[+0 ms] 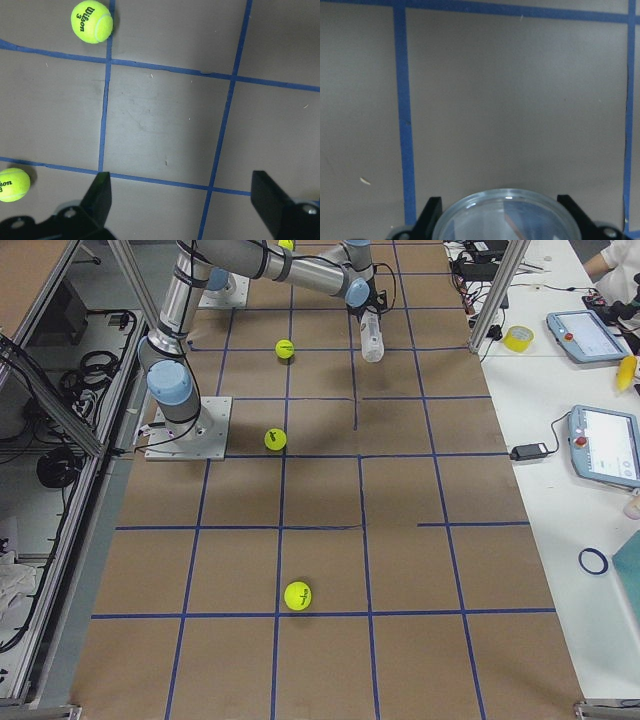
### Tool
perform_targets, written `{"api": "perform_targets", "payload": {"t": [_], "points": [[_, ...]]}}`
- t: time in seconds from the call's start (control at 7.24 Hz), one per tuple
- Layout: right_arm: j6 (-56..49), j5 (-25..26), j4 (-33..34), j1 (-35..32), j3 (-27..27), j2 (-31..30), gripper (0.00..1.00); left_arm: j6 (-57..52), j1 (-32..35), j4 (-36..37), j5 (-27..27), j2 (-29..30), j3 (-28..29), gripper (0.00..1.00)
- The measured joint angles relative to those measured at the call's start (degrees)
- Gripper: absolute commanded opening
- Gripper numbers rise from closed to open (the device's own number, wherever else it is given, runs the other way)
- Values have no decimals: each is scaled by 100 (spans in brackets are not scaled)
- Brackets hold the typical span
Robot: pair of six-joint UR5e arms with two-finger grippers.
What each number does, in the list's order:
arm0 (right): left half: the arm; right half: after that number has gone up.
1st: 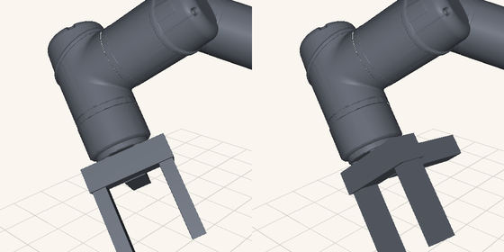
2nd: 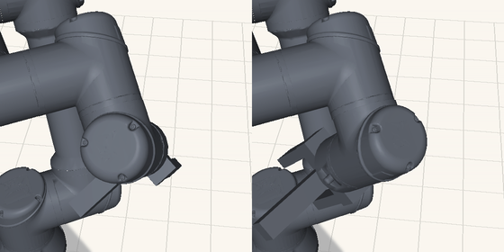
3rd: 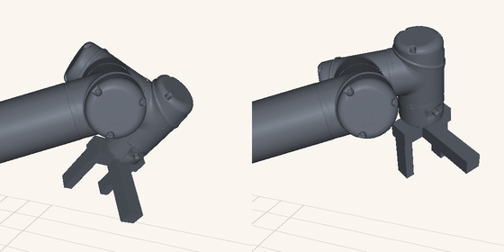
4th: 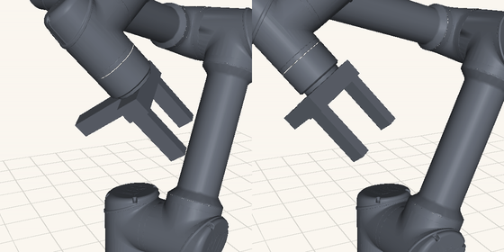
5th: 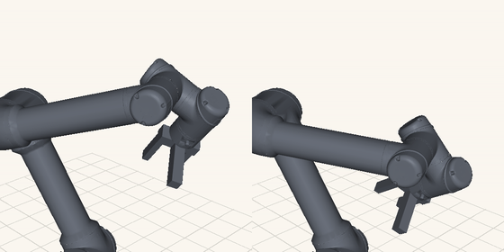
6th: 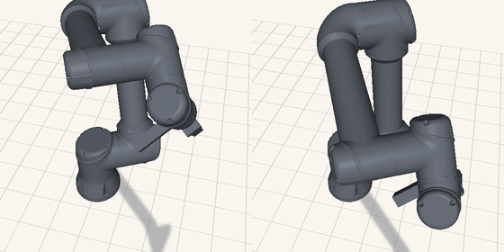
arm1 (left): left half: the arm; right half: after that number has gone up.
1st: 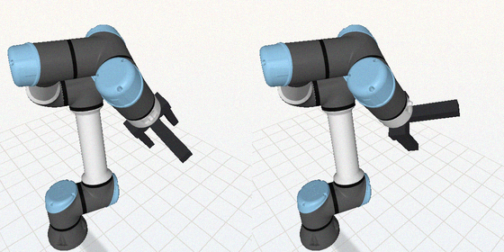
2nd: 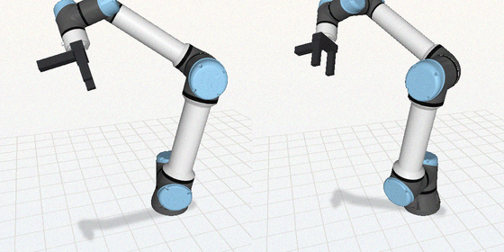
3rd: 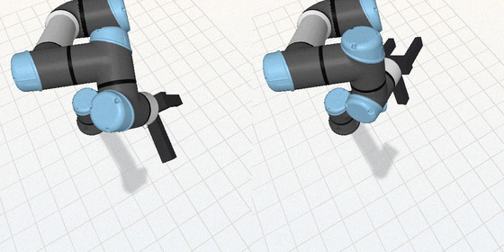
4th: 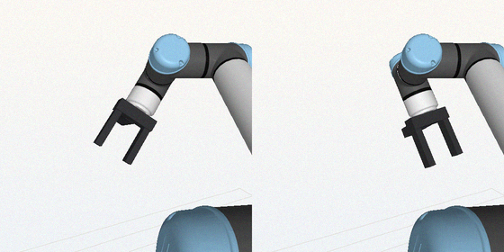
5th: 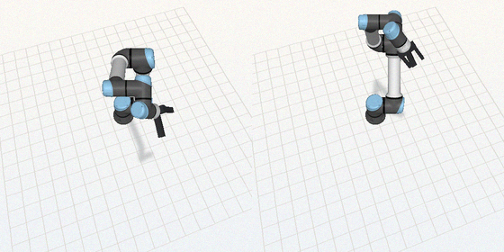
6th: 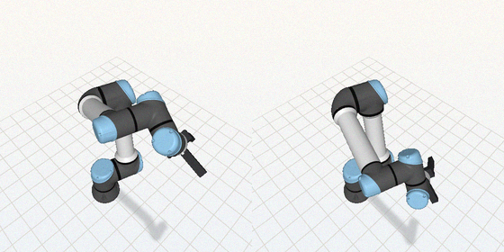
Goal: Lift up tennis ball bucket
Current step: 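Lower the can with the right gripper onto the table center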
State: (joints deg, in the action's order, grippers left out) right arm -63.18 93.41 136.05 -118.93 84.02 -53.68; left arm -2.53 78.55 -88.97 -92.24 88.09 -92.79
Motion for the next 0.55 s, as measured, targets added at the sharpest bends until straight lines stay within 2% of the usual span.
{"api": "perform_targets", "payload": {"t": [0.14, 0.28, 0.41, 0.55], "points": [[-104, -83, 81, -53, -5, 58, 0, -56, -74, 4, -2, -8, 3, 100], [-44, -128, 145, -74, -7, 123, 8, -153, -130, 4, -3, -14, 15, 100], [76, -153, 220, -82, -8, 160, 24, -223, -169, 3, -4, -17, 30, 100], [209, -210, 251, -84, -8, 175, 35, -266, -196, 1, -4, -19, 37, 100]]}}
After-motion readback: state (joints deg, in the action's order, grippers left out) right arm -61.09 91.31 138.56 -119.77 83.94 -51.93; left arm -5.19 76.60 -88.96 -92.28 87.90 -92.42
